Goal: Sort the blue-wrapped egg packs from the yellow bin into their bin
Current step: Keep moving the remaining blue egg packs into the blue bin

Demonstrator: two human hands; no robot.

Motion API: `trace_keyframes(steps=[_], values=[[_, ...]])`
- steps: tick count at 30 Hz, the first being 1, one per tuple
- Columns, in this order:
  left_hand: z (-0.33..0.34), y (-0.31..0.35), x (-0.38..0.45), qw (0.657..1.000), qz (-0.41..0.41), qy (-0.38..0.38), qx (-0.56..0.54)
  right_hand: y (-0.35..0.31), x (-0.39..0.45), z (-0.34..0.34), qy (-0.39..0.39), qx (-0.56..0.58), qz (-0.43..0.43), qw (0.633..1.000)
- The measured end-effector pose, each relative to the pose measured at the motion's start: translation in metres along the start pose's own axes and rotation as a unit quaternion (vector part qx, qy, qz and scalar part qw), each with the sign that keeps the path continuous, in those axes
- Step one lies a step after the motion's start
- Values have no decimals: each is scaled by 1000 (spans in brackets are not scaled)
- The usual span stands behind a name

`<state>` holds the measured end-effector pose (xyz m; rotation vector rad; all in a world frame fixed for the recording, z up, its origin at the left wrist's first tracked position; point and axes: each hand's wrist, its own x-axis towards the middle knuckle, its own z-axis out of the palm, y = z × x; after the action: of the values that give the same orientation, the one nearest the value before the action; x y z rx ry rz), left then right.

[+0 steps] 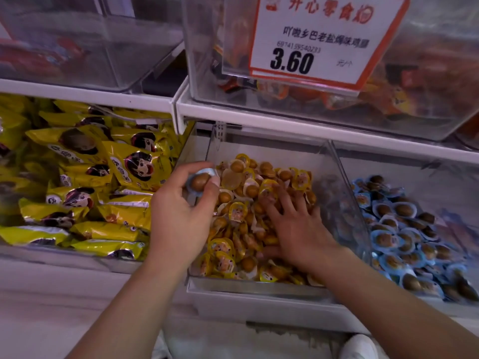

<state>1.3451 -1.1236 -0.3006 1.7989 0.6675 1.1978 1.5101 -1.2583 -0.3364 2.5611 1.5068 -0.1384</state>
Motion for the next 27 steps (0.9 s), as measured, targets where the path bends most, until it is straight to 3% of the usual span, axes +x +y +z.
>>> trace_keyframes(steps=[4, 7, 11, 14, 18, 19, 21, 23, 24, 26, 27], values=[[1, -1, -1, 1000, 2, 0, -3, 9, 31, -16, 61, 99, 27, 993], [1, 0, 0, 1000, -6, -3, 1, 24, 41, -21, 149, 257, 115, 948], [1, 0, 0, 1000, -7, -3, 7, 10, 37, -6, 39, 237, 153, 958], [1, 0, 1, 1000, -2, -13, 14, -20, 21, -7, 25, 261, 175, 949], [0, 1, 2, 988, 65, -37, 138, -44, -17, -26, -27, 318, 61, 946], [0, 3, 0, 978, 101, -46, 179, -45, -29, -30, -20, 324, 26, 946], [4, 9, -6, 952, 175, -60, 245, -40, -53, -36, 68, 330, -2, 942], [8, 14, -20, 935, 207, -85, 277, -32, -79, -43, 174, 394, 18, 902], [11, 18, -30, 934, 204, -102, 275, -28, -92, -47, 192, 475, 33, 858], [22, 31, -53, 944, 183, -141, 235, -19, -111, -52, 146, 660, 33, 736], [31, 40, -64, 946, 181, -165, 215, -15, -118, -53, 122, 707, 26, 696]])
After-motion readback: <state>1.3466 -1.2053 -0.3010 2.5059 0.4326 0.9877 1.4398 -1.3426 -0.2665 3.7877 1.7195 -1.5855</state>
